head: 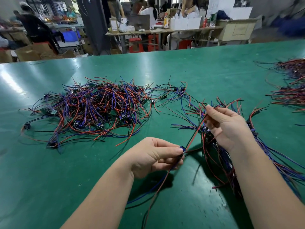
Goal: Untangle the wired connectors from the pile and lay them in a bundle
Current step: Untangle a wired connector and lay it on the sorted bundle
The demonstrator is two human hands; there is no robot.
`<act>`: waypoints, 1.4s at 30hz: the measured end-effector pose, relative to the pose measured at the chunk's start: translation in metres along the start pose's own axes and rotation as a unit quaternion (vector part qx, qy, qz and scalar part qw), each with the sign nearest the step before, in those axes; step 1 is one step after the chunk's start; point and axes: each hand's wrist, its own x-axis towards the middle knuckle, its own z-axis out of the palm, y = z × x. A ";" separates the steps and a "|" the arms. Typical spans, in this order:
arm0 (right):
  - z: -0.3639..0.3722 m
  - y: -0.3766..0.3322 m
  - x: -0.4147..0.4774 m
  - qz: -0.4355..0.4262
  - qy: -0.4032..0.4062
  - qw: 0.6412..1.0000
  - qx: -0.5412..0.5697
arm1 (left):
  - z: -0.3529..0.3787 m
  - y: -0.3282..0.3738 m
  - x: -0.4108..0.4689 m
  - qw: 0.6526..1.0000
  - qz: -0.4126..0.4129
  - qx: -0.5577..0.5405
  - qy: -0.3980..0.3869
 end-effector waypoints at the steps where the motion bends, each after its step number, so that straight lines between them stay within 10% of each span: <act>1: -0.001 0.000 0.001 0.001 0.007 1.000 0.013 | 0.000 0.000 0.000 1.000 -0.004 0.009 -0.004; 20: 0.005 0.004 -0.005 0.026 -0.046 0.994 -0.097 | -0.011 -0.006 -0.010 0.983 -0.004 0.103 -0.149; 26: 0.005 0.010 -0.004 0.085 -0.101 0.970 -0.204 | -0.015 0.007 -0.003 0.990 0.099 -0.095 0.031; 33: 0.002 0.019 -0.005 0.052 -0.108 0.946 -0.302 | -0.024 0.021 -0.001 0.879 0.244 -0.377 0.159; 38: 0.003 0.015 -0.003 -0.013 -0.021 0.961 -0.275 | -0.027 0.029 -0.009 0.825 0.315 -0.434 0.175; 42: 0.011 0.014 -0.014 0.039 -0.129 0.966 -0.222 | -0.024 0.029 -0.007 0.840 0.378 -0.305 0.241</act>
